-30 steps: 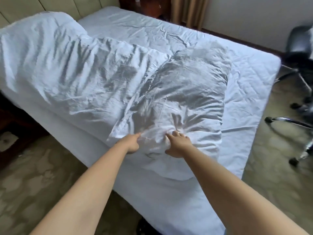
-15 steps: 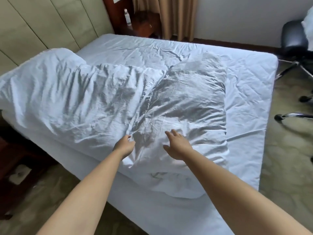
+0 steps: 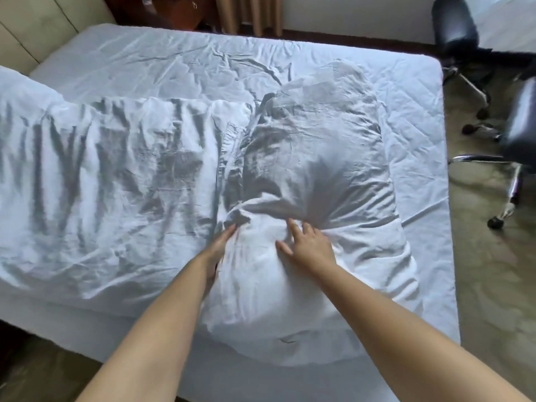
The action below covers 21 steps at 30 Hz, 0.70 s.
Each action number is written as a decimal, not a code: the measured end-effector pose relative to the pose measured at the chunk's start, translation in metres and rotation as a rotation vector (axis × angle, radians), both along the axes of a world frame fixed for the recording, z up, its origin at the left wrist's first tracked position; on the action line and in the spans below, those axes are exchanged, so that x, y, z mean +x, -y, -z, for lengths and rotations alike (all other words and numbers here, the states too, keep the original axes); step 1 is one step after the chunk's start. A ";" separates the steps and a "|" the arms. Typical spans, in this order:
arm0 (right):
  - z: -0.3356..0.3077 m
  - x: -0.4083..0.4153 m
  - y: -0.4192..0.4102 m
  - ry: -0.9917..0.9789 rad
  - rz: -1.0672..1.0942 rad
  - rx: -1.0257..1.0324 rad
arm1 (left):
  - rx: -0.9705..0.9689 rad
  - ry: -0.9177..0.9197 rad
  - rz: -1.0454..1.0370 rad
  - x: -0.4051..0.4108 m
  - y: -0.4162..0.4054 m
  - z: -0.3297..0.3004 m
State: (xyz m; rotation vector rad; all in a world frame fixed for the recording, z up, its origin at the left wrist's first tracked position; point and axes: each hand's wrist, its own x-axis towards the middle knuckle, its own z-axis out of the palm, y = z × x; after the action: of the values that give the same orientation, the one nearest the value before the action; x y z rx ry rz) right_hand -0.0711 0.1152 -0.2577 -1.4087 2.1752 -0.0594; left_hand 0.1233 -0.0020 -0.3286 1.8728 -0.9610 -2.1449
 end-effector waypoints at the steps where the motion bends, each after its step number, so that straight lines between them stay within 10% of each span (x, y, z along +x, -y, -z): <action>1: 0.004 -0.001 0.000 -0.021 0.011 0.016 | -0.003 -0.012 0.016 -0.004 0.009 0.005; 13: 0.030 -0.009 -0.020 0.010 0.104 0.147 | -0.211 -0.015 0.183 -0.125 0.011 -0.038; 21: 0.037 -0.018 -0.030 0.102 0.116 0.079 | -1.199 0.281 1.338 -0.140 -0.019 -0.061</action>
State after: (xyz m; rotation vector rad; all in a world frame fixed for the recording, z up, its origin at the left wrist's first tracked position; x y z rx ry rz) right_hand -0.0895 0.1450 -0.2949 -1.2087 2.1488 -0.0846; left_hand -0.0172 0.0167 -0.2676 0.8256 -3.1145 -0.7833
